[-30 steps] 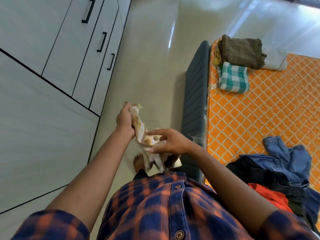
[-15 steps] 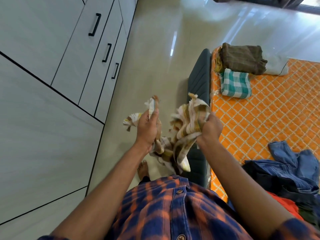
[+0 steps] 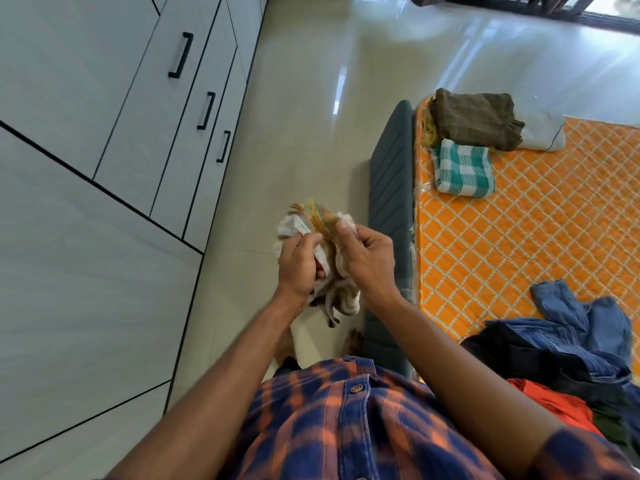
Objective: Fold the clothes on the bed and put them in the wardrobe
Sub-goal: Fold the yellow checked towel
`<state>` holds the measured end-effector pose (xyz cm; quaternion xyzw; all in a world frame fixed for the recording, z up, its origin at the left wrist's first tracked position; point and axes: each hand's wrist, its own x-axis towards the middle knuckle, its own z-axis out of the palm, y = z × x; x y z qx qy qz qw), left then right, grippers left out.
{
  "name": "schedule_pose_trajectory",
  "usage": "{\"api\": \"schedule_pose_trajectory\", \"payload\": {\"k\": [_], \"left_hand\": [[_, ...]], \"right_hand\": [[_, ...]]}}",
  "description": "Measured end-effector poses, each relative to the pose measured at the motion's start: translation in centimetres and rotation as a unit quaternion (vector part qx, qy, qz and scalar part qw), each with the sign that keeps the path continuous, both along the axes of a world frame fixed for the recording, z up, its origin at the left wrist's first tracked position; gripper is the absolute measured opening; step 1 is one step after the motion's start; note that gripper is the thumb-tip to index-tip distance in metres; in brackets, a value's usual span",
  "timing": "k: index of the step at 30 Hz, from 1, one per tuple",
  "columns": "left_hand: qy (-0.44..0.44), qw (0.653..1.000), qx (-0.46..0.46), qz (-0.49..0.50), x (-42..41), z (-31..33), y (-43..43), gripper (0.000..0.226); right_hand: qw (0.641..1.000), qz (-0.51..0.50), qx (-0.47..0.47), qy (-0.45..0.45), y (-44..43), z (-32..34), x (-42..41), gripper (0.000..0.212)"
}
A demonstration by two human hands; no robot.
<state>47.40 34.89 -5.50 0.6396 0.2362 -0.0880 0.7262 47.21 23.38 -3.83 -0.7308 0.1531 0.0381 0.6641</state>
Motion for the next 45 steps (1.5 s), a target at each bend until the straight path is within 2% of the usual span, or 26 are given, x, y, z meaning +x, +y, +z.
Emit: {"api": "schedule_pose_trajectory", "payload": {"k": [2, 5, 10, 17, 22, 26, 29, 32, 36, 38, 40, 43, 45], "left_hand": [[-0.014, 1.0, 0.016, -0.001, -0.1, 0.1, -0.1, 0.034], [-0.017, 0.999, 0.031, 0.029, 0.0, 0.1, -0.2, 0.043], [0.015, 0.997, -0.022, 0.072, -0.3, 0.2, 0.2, 0.042], [-0.012, 0.998, -0.004, 0.055, -0.3, -0.1, 0.6, 0.028], [-0.027, 0.998, -0.051, 0.028, -0.3, -0.3, 1.1, 0.022], [-0.009, 0.999, -0.039, 0.005, 0.0, 0.1, 1.0, 0.04], [0.024, 0.999, -0.023, 0.025, 0.4, 0.2, 0.5, 0.045], [0.03, 0.998, 0.001, 0.046, 1.0, 0.4, 0.1, 0.041], [-0.052, 0.995, 0.088, 0.008, 1.8, 0.9, -0.1, 0.046], [-0.09, 0.992, 0.087, -0.019, 2.1, 2.0, -0.7, 0.049], [-0.11, 0.991, 0.075, -0.002, 2.5, 3.8, -1.3, 0.049], [-0.112, 0.986, 0.074, 0.098, 4.0, 6.1, -0.9, 0.04], [-0.126, 0.978, 0.093, 0.139, 5.1, 6.7, 0.5, 0.032]], "right_hand": [[0.999, 0.03, 0.018, -0.01, 0.4, 0.1, -0.2, 0.021], [0.994, 0.101, -0.009, -0.033, 1.3, -0.2, -0.5, 0.025], [0.985, 0.148, -0.061, -0.056, 1.0, -1.1, -0.6, 0.028], [0.977, 0.185, -0.094, -0.056, 1.2, -1.4, -0.4, 0.032], [0.971, 0.197, -0.105, -0.083, 1.0, -1.8, -0.6, 0.031], [0.956, 0.232, -0.132, -0.119, 0.2, -2.0, -0.2, 0.03], [0.943, 0.256, -0.155, -0.143, -0.4, -2.3, 0.2, 0.031], [0.939, 0.252, -0.18, -0.151, -0.9, -2.1, 0.6, 0.036], [0.91, 0.175, -0.337, -0.164, -3.0, -2.5, 1.3, 0.049], [0.893, 0.136, -0.402, -0.15, -4.7, -3.0, 2.0, 0.043], [0.893, 0.093, -0.428, -0.102, -6.6, -3.8, 2.8, 0.031], [0.91, 0.023, -0.413, -0.003, -10.0, -5.4, 3.6, 0.024], [0.896, 0.006, -0.438, 0.064, -12.5, -6.9, 3.4, 0.018]]}}
